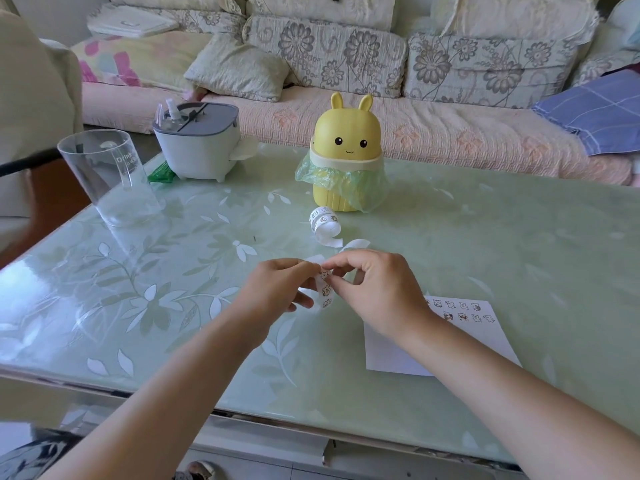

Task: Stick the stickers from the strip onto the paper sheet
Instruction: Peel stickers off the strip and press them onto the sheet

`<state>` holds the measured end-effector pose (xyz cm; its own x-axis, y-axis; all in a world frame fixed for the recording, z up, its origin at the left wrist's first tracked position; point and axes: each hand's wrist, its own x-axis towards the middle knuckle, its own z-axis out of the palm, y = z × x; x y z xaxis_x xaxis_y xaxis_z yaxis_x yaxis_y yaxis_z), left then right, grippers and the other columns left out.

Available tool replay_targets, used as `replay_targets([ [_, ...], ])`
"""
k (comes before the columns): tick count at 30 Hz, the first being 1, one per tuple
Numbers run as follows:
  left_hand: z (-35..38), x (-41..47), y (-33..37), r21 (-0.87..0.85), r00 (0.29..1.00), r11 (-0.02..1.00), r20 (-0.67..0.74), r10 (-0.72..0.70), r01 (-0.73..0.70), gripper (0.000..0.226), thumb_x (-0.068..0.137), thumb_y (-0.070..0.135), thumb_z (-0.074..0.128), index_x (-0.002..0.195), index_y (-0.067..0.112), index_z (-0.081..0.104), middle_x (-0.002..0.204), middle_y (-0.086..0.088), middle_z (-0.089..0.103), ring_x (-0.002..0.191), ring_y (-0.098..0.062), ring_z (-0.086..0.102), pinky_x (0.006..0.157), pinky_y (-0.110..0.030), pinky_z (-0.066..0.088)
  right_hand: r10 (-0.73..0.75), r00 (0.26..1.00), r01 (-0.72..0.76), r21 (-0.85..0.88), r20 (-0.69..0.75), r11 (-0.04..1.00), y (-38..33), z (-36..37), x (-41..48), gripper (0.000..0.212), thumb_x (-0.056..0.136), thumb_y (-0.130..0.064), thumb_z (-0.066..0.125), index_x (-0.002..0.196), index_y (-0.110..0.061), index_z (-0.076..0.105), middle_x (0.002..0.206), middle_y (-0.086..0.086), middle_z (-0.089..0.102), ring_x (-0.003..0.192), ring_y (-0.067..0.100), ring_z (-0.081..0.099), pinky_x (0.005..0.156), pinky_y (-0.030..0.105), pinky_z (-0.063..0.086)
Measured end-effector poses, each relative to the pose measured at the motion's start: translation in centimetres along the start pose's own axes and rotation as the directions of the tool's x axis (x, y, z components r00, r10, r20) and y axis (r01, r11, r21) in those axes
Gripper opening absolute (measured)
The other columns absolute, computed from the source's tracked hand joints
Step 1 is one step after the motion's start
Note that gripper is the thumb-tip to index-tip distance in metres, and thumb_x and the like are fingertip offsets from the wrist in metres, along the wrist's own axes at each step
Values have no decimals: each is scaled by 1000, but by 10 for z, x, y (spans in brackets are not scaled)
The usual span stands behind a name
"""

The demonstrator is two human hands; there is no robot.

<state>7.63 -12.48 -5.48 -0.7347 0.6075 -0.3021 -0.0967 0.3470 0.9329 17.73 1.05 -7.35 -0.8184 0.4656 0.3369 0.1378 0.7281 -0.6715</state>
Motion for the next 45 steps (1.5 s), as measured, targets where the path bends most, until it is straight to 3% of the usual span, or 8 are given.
replay_targets([
  [13, 6, 0, -1, 26, 998, 1000, -58, -1, 3, 22, 89, 24, 58, 81, 13, 76, 78, 5, 76, 68, -14, 64, 70, -29, 49, -112, 992, 105, -124, -55, 987, 3, 2, -3, 12, 82, -25, 80, 88, -35, 77, 77, -24, 66, 66, -12, 53, 57, 11, 32],
  [18, 9, 3, -4, 47, 997, 999, -80, -11, 15, 25, 89, 24, 57, 75, 17, 76, 74, 7, 75, 66, -13, 63, 64, -25, 48, -63, 998, 63, -68, -1, 996, 7, 3, -1, 11, 80, -25, 80, 81, -33, 73, 82, -23, 61, 61, 4, 55, 59, 25, 43],
  [22, 11, 13, -11, 309, 984, 949, -135, 118, -72, 29, 87, 31, 54, 69, 18, 73, 64, 1, 69, 55, -15, 54, 55, -25, 41, 40, 999, -42, 82, 25, 996, 7, -2, 1, 14, 81, -25, 81, 75, -34, 71, 82, -18, 63, 55, 10, 52, 59, 19, 40],
  [27, 14, 17, -17, 735, 912, 672, -211, 352, -90, 34, 93, 40, 48, 74, 17, 66, 61, -1, 59, 60, -24, 57, 50, -28, 41, 260, 958, -283, 244, 124, 928, 9, -19, 0, 13, 83, -23, 81, 73, -25, 73, 58, -14, 63, 51, 8, 56, 54, 23, 46],
  [33, 25, 18, -14, 831, 860, 529, -135, 492, -172, 26, 91, 46, 52, 78, 24, 52, 83, 6, 56, 82, -18, 53, 63, -30, 40, 407, 883, -462, 282, 234, 841, 23, -42, -7, 6, 86, -15, 78, 81, -15, 74, 62, 1, 63, 54, 14, 58, 52, 31, 50],
  [38, 47, 18, -19, 771, 665, 347, 131, 735, -535, 16, 86, 34, 66, 91, 20, 58, 89, 5, 55, 85, -18, 50, 67, -31, 40, 496, 831, -548, 212, 253, 809, 41, -57, -19, 3, 85, -15, 76, 83, -15, 74, 64, -2, 66, 54, 13, 60, 51, 29, 49],
  [41, 69, 14, -24, 678, 591, 234, 359, 722, -697, 11, 84, 28, 67, 94, 24, 66, 93, 7, 58, 90, -17, 52, 70, -34, 47, 537, 799, -587, 154, 272, 795, 53, -66, -28, 4, 86, -14, 74, 82, -16, 74, 63, -6, 67, 54, 12, 60, 50, 27, 48],
  [45, 84, 14, -35, 631, 632, 269, 464, 622, -728, 15, 88, 31, 61, 100, 27, 68, 102, 10, 59, 98, -13, 51, 71, -38, 52, 578, 771, -618, 92, 267, 781, 64, -75, -39, 2, 82, -17, 75, 80, -18, 76, 66, -8, 68, 53, 13, 59, 49, 24, 44],
])
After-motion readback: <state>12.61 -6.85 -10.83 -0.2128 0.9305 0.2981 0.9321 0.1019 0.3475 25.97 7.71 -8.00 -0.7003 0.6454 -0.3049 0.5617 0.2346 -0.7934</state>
